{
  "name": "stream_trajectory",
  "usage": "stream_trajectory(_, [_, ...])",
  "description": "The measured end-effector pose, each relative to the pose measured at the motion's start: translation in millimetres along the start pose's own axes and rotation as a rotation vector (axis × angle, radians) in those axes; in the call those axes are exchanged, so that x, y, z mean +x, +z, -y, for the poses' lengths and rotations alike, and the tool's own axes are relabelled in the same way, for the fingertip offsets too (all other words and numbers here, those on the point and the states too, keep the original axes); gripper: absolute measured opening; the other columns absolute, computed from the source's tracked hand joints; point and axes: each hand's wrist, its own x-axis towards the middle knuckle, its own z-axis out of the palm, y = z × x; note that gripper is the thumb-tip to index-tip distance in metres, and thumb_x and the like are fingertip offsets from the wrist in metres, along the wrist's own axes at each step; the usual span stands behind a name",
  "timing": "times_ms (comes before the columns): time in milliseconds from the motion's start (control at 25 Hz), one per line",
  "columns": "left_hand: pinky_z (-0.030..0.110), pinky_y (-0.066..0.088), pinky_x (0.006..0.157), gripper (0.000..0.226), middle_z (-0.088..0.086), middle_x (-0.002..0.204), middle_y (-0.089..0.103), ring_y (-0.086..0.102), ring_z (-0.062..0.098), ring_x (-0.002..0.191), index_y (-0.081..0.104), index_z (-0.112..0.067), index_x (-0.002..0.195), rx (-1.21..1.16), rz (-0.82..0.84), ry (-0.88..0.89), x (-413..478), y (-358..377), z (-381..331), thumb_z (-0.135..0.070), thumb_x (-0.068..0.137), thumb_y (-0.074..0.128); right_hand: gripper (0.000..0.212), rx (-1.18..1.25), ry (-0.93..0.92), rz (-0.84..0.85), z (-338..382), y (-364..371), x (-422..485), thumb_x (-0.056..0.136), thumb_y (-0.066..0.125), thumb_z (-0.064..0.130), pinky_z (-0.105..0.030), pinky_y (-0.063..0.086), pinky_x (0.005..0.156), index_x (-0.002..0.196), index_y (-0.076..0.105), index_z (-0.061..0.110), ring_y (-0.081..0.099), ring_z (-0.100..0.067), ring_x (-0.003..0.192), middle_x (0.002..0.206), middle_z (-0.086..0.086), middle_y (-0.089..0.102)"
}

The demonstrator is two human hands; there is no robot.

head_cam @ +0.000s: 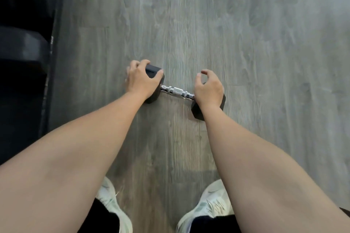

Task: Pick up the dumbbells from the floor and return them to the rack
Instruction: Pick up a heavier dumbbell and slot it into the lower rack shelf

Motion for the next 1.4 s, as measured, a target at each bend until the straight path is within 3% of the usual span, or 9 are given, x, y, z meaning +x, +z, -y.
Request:
stream_trajectory(120, [0.04, 0.039, 0.102, 0.056, 0.012, 0.128, 0.048, 0.042, 0.032, 0.124, 0.058, -0.017, 0.128, 0.012, -0.041, 0.011, 18.6, 20.7, 25.3, -0.048, 0.083, 0.069, 0.035, -0.044, 0.055, -0.094, -32.7, 12.8, 11.8, 0.098, 0.054, 0.034, -0.039, 0.035, 0.108, 0.124, 0.065, 0.013, 0.058, -0.023, 0.12, 0.13, -0.003, 0.066])
stream_trajectory(320, [0.039, 0.04, 0.1, 0.072, 0.008, 0.132, 0.048, 0.048, 0.031, 0.123, 0.052, -0.018, 0.132, -0.012, -0.031, -0.025, 29.3, 37.9, 36.6, -0.056, 0.074, 0.075, 0.043, 0.042, 0.216, -0.143, -72.0, 16.3, 8.0, 0.091, 0.059, 0.05, -0.038, 0.048, 0.096, 0.118, 0.066, 0.018, 0.058, -0.022, 0.114, 0.123, 0.0, 0.066])
stream_trajectory(520, [0.033, 0.041, 0.097, 0.085, 0.002, 0.133, 0.055, 0.051, 0.023, 0.123, 0.053, -0.023, 0.132, -0.119, 0.001, -0.118, 38.0, 35.8, 44.5, -0.068, 0.063, 0.076, 0.063, 0.208, 0.324, -0.161, -75.3, 21.8, 10.6, 0.079, 0.065, 0.064, -0.024, 0.039, 0.079, 0.126, 0.06, 0.024, 0.055, -0.014, 0.107, 0.122, 0.006, 0.062])
stream_trajectory(640, [0.033, 0.046, 0.091, 0.087, -0.002, 0.124, 0.06, 0.055, 0.021, 0.114, 0.057, -0.027, 0.126, -0.202, 0.035, -0.175, 39.2, 33.5, 47.7, -0.078, 0.058, 0.071, 0.068, 0.319, 0.393, -0.136, -82.0, 20.3, 9.2, 0.069, 0.068, 0.074, -0.019, 0.036, 0.061, 0.119, 0.06, 0.029, 0.055, -0.012, 0.096, 0.104, 0.015, 0.059])
stream_trajectory(840, [0.031, 0.045, 0.077, 0.075, 0.002, 0.111, 0.068, 0.063, 0.02, 0.091, 0.066, -0.017, 0.111, -0.487, 0.162, -0.464, 54.3, 25.5, 48.2, -0.074, 0.063, 0.072, 0.061, 0.585, 0.649, -0.008, -93.8, 13.1, 16.8, 0.067, 0.071, 0.069, -0.044, 0.058, 0.085, 0.11, 0.067, 0.025, 0.066, -0.024, 0.098, 0.11, -0.001, 0.07])
stream_trajectory(960, [0.034, 0.051, 0.073, 0.072, 0.005, 0.105, 0.073, 0.069, 0.023, 0.086, 0.069, -0.021, 0.112, -0.493, 0.345, -0.565, 60.5, 17.7, 47.6, -0.072, 0.061, 0.072, 0.061, 0.685, 0.78, 0.223, -95.8, 6.7, 24.7, 0.06, 0.074, 0.067, -0.051, 0.06, 0.075, 0.105, 0.071, 0.025, 0.073, -0.03, 0.093, 0.101, -0.005, 0.077])
stream_trajectory(1040, [0.035, 0.052, 0.065, 0.059, 0.005, 0.092, 0.076, 0.07, 0.025, 0.074, 0.072, -0.024, 0.1, -0.484, 0.467, -0.59, 61.6, 13.2, 42.6, -0.071, 0.064, 0.068, 0.065, 0.662, 0.804, 0.316, -98.1, 5.0, 28.9, 0.058, 0.071, 0.07, -0.052, 0.06, 0.069, 0.106, 0.073, 0.027, 0.073, -0.031, 0.091, 0.098, -0.005, 0.079])
stream_trajectory(1200, [0.039, 0.05, 0.067, 0.049, 0.005, 0.086, 0.073, 0.068, 0.026, 0.07, 0.068, -0.026, 0.09, -0.466, 0.524, -0.62, 63.2, 10.6, 37.9, -0.068, 0.065, 0.066, 0.06, 0.627, 0.818, 0.368, -101.6, 3.5, 34.0, 0.06, 0.066, 0.071, -0.053, 0.059, 0.069, 0.099, 0.074, 0.027, 0.073, -0.032, 0.09, 0.089, -0.005, 0.08])
stream_trajectory(1400, [0.033, 0.046, 0.061, 0.04, 0.002, 0.08, 0.071, 0.065, 0.024, 0.065, 0.065, -0.025, 0.083, -0.508, 0.492, -0.596, 61.8, 15.2, 37.5, -0.063, 0.068, 0.065, 0.054, 0.64, 0.815, 0.322, -99.5, 2.4, 30.5, 0.06, 0.067, 0.066, -0.057, 0.058, 0.061, 0.097, 0.074, 0.028, 0.072, -0.031, 0.087, 0.098, -0.006, 0.079])
